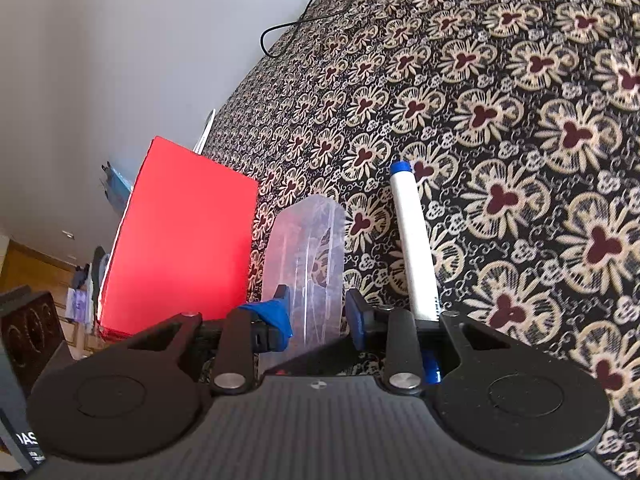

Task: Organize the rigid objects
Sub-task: 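Grasp the clear plastic case with the right gripper and lift it, then carry the clear case with the right gripper and lower it into the red box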

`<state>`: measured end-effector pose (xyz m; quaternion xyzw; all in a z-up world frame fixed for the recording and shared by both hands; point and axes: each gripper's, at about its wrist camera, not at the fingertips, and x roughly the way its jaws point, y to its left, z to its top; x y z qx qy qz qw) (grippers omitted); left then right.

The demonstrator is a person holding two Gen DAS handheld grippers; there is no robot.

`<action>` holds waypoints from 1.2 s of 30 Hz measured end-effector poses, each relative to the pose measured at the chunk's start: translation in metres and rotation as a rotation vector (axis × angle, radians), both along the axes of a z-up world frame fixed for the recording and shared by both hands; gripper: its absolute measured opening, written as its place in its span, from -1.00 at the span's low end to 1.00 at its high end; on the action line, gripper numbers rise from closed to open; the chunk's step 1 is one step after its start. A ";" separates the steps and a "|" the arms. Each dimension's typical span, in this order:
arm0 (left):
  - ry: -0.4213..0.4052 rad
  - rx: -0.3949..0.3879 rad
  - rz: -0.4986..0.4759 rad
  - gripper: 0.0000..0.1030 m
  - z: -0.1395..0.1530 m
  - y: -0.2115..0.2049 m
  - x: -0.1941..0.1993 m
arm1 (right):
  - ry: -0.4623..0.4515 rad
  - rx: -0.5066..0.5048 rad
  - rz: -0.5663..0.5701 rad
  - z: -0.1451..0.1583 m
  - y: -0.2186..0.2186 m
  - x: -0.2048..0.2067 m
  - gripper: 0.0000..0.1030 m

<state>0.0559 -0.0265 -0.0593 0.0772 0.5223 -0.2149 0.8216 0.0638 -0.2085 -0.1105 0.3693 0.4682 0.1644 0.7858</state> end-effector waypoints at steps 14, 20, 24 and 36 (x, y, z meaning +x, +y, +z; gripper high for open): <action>-0.042 -0.009 -0.011 -0.05 0.013 0.011 -0.015 | -0.046 -0.014 -0.028 0.014 0.026 -0.025 -0.76; -0.112 -0.038 -0.076 -0.05 0.039 0.023 -0.027 | -0.133 -0.054 -0.103 0.047 0.052 -0.040 -0.76; -0.182 -0.080 -0.118 -0.05 0.066 0.038 -0.031 | -0.231 -0.088 -0.145 0.078 0.075 -0.049 -0.76; -0.399 -0.150 -0.107 -0.05 0.141 0.125 -0.022 | -0.445 -0.152 -0.105 0.139 0.145 -0.031 -0.76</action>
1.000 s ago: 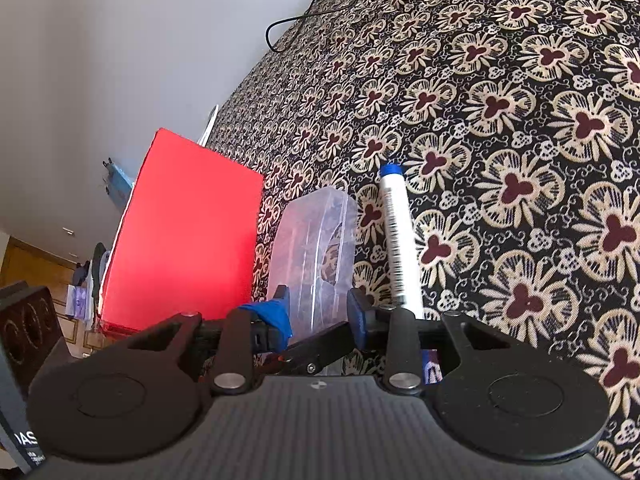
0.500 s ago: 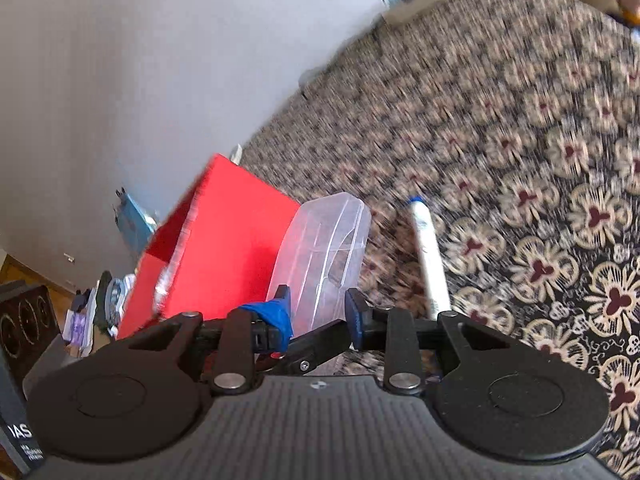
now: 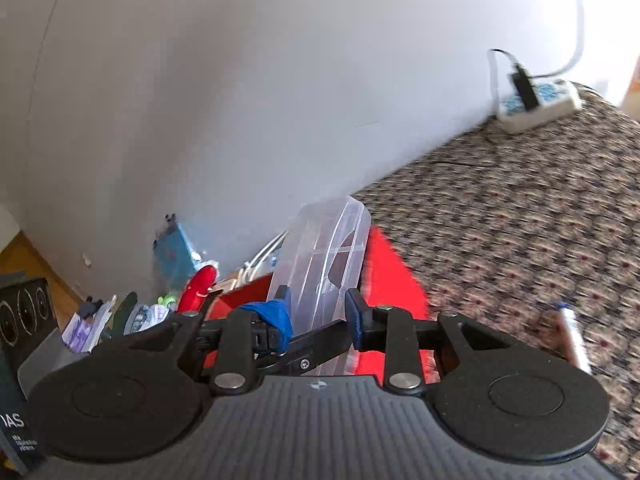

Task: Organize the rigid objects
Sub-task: 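Carry the clear case with the right gripper and lower it into the red box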

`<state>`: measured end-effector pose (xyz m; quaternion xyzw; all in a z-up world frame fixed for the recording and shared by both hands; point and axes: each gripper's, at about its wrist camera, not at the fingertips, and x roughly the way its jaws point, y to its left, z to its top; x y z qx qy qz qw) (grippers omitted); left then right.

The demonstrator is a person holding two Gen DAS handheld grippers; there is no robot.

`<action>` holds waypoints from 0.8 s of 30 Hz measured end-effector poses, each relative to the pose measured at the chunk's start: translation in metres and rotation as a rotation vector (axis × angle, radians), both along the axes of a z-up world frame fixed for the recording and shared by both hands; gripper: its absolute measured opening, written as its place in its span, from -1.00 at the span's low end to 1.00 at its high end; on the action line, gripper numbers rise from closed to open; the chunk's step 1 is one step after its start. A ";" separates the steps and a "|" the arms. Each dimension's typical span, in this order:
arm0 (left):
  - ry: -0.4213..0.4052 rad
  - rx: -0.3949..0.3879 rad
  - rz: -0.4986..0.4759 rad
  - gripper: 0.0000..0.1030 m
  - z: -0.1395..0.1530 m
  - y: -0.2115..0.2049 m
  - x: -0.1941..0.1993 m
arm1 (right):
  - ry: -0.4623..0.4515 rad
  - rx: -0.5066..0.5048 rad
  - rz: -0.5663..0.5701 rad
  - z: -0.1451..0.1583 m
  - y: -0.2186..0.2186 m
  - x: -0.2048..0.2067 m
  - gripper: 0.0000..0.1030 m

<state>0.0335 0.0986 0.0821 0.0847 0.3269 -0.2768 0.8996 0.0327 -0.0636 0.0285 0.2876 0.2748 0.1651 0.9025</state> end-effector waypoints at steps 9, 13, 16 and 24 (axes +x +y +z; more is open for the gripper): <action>0.079 -0.003 0.104 -0.05 -0.012 0.066 0.041 | 0.115 -0.059 0.124 -0.018 0.053 0.052 -0.75; 0.163 -0.007 0.144 -0.04 -0.029 0.080 0.062 | 0.171 -0.085 0.154 -0.023 0.068 0.063 -0.74; 0.205 -0.014 0.170 -0.05 -0.035 0.089 0.074 | 0.216 -0.106 0.186 -0.026 0.076 0.075 -0.75; 0.356 0.016 0.243 -0.05 -0.064 0.099 0.105 | 0.315 -0.181 0.240 -0.047 0.098 0.098 -0.75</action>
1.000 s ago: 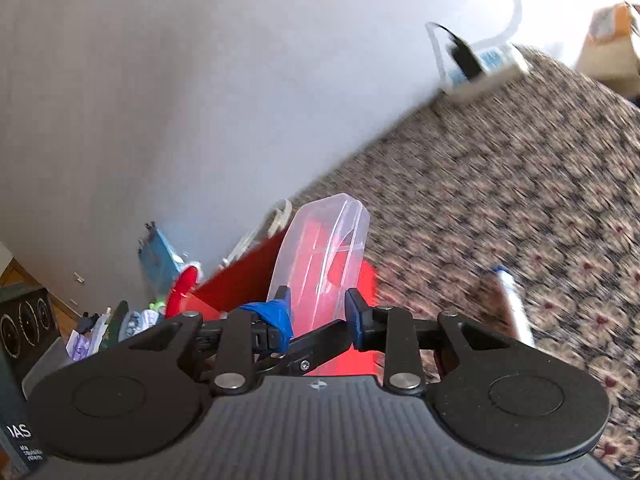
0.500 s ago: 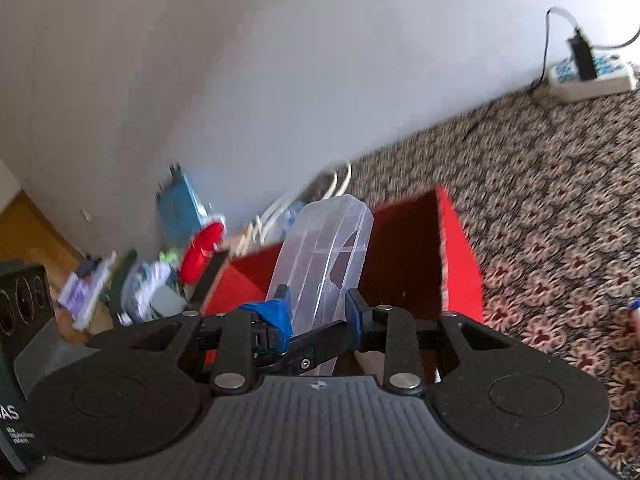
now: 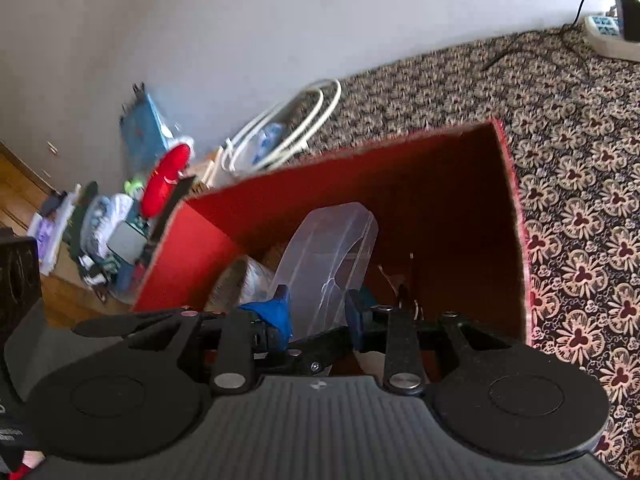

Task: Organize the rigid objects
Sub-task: 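Carry the clear case with the right gripper and lower it into the red box, then open the right gripper to release the case beside the gourd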

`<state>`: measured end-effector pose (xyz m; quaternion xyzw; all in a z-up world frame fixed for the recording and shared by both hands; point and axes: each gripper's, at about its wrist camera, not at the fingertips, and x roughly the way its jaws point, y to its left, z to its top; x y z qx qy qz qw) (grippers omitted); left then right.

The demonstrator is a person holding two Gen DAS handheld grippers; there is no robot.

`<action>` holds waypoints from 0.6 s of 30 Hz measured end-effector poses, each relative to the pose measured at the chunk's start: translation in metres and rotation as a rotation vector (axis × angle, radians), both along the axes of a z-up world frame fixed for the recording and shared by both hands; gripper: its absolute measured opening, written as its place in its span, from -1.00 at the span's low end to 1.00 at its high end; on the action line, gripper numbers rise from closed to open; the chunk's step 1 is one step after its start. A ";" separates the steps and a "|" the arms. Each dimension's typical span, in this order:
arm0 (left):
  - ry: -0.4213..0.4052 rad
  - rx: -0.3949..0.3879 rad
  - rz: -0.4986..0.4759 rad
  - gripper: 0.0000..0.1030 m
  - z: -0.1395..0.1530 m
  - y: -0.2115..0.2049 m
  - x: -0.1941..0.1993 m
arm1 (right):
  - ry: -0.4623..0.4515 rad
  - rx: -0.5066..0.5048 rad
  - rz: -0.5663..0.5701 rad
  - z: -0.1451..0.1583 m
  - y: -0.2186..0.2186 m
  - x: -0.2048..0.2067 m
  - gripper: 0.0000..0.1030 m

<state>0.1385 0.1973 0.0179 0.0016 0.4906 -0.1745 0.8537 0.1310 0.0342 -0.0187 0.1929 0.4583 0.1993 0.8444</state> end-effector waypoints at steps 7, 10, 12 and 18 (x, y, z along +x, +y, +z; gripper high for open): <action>0.033 0.025 0.005 0.11 -0.015 0.005 0.002 | -0.016 -0.067 0.010 -0.012 0.009 -0.001 -0.75; 0.015 0.037 -0.002 0.12 -0.015 0.004 -0.001 | -0.030 -0.055 0.014 -0.011 0.005 -0.002 -0.75; 0.009 0.034 -0.002 0.12 -0.015 0.004 0.000 | -0.035 -0.055 0.014 -0.012 0.007 0.000 -0.74; -0.004 0.039 -0.001 0.15 -0.014 0.004 0.002 | -0.050 -0.046 0.017 -0.013 0.006 0.001 -0.70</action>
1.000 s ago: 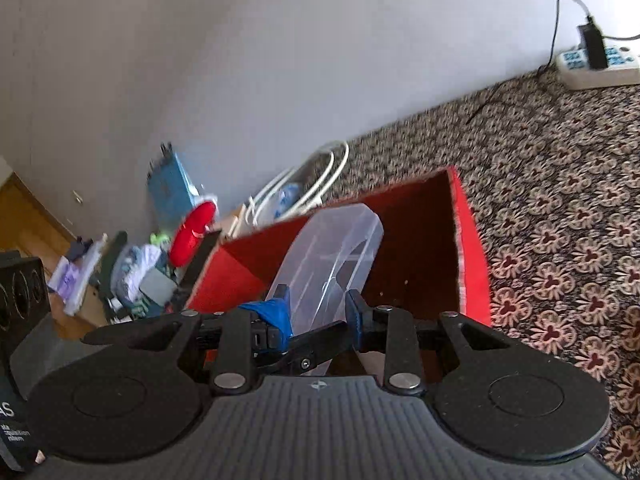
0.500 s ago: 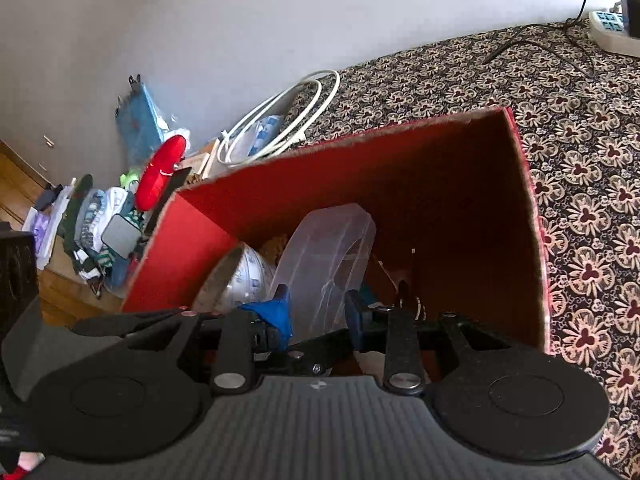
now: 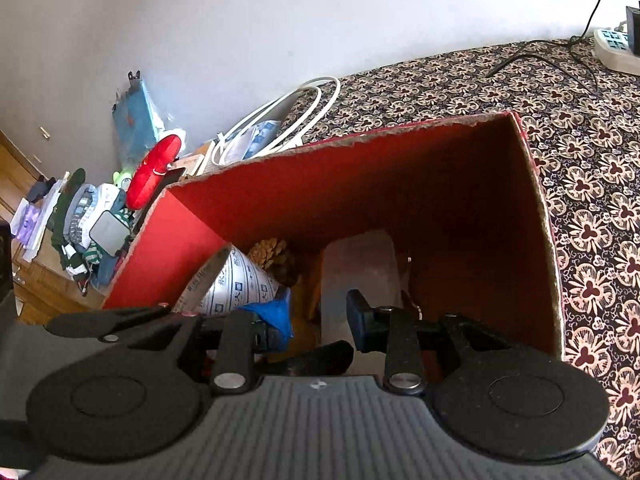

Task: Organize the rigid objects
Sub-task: 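Open the right gripper to release the case beside the gourd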

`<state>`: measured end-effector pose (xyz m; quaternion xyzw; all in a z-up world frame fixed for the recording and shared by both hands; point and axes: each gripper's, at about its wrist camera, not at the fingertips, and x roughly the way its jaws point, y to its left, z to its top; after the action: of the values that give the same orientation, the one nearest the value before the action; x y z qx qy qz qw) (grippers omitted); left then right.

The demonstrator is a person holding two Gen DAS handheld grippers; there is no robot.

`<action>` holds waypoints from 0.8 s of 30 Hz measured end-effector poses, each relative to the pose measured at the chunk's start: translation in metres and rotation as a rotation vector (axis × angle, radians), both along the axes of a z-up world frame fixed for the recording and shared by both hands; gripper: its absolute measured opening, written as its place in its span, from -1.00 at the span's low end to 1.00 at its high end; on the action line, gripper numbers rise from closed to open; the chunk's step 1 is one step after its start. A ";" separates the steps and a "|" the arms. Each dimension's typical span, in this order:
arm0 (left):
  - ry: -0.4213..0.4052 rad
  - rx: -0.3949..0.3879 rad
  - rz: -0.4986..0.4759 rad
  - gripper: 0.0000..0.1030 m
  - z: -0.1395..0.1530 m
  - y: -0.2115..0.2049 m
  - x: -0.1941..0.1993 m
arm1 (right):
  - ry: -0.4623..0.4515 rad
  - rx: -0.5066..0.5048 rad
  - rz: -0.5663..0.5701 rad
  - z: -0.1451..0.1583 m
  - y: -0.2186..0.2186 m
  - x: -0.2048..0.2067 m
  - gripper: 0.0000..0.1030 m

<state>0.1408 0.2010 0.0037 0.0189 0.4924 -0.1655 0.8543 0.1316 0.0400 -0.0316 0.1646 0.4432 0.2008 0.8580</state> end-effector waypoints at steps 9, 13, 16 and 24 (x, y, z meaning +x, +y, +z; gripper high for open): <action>-0.004 0.025 0.021 0.15 0.002 -0.001 0.000 | -0.054 0.038 -0.025 0.004 -0.005 -0.007 -0.77; -0.018 0.056 0.039 0.16 0.008 0.000 -0.003 | -0.060 0.058 -0.073 0.008 -0.010 -0.013 -0.74; -0.032 0.093 0.054 0.19 0.011 0.001 -0.007 | -0.083 0.045 -0.102 0.014 -0.014 -0.020 -0.74; -0.066 0.143 0.091 0.22 0.024 0.006 -0.015 | -0.123 0.019 -0.139 0.028 -0.018 -0.041 -0.75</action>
<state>0.1259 0.2073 0.0273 0.0627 0.4750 -0.0903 0.8731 0.0903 0.0218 -0.0040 0.1903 0.3752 0.1547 0.8939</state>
